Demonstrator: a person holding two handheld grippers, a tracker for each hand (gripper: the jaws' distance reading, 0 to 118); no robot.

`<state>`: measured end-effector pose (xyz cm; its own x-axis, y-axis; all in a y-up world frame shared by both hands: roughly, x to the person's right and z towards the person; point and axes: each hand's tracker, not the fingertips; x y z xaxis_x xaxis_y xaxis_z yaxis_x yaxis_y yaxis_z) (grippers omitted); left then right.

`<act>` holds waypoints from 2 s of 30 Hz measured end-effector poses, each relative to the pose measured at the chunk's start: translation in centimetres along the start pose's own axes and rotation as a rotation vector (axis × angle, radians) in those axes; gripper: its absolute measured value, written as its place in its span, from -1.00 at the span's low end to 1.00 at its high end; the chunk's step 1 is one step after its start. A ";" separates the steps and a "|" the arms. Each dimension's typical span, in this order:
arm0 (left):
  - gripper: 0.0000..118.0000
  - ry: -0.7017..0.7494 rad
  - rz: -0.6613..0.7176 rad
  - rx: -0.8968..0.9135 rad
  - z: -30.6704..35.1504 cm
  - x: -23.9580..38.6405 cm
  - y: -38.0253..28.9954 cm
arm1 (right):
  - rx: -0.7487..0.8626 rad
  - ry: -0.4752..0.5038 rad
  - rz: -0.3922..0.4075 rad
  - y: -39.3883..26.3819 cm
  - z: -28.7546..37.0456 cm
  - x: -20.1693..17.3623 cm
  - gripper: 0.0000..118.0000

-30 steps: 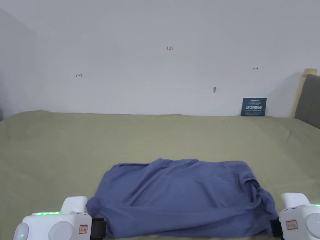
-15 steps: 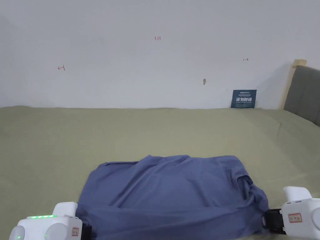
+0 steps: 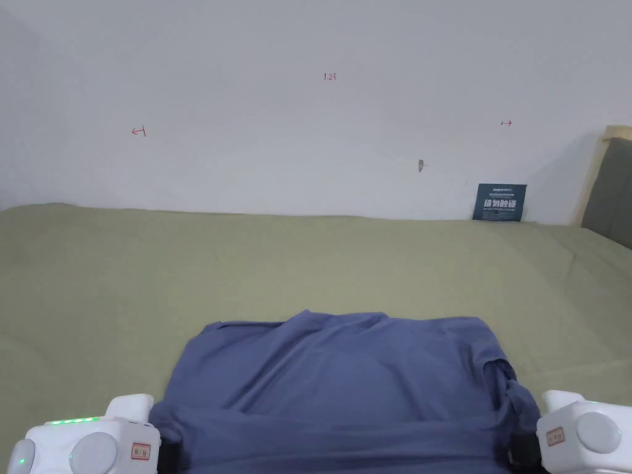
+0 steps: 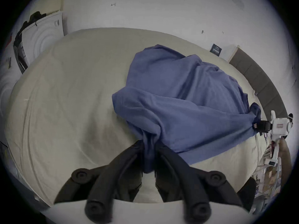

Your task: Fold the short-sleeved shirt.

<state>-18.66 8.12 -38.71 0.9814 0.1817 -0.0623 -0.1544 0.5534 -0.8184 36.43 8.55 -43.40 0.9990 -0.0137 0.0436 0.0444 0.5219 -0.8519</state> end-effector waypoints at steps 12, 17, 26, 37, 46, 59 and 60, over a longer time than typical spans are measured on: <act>-0.76 -0.007 -0.085 0.073 8.8 1.7 -0.8 | 0.076 0.049 0.128 -2.6 10.3 -1.6 -0.83; -0.76 -0.054 -0.071 0.047 12.4 0.9 -4.6 | 0.038 0.096 0.105 -7.1 12.5 0.5 -0.83; -0.76 -0.049 -0.072 -0.100 10.8 0.7 -11.1 | -0.072 0.102 0.062 -12.9 10.4 2.5 -0.83; 0.61 0.014 -0.011 -0.078 15.6 1.7 -9.6 | -0.007 0.021 0.061 -10.5 13.2 1.9 0.47; -0.36 0.010 -0.077 0.104 15.8 5.3 -3.5 | 0.111 0.080 0.115 -4.6 14.2 -2.4 -0.70; -1.00 0.020 -0.117 0.069 3.5 3.7 8.1 | 0.093 0.067 0.124 0.1 7.2 -5.2 -1.00; -0.88 0.006 -0.100 0.046 2.4 3.0 9.6 | 0.091 0.072 0.123 0.6 6.9 -5.3 -1.00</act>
<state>-17.49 15.89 -45.35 0.9928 0.1186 0.0147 -0.0606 0.6051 -0.7939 31.07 14.79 -40.54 0.9952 -0.0045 -0.0982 -0.0760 0.5985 -0.7975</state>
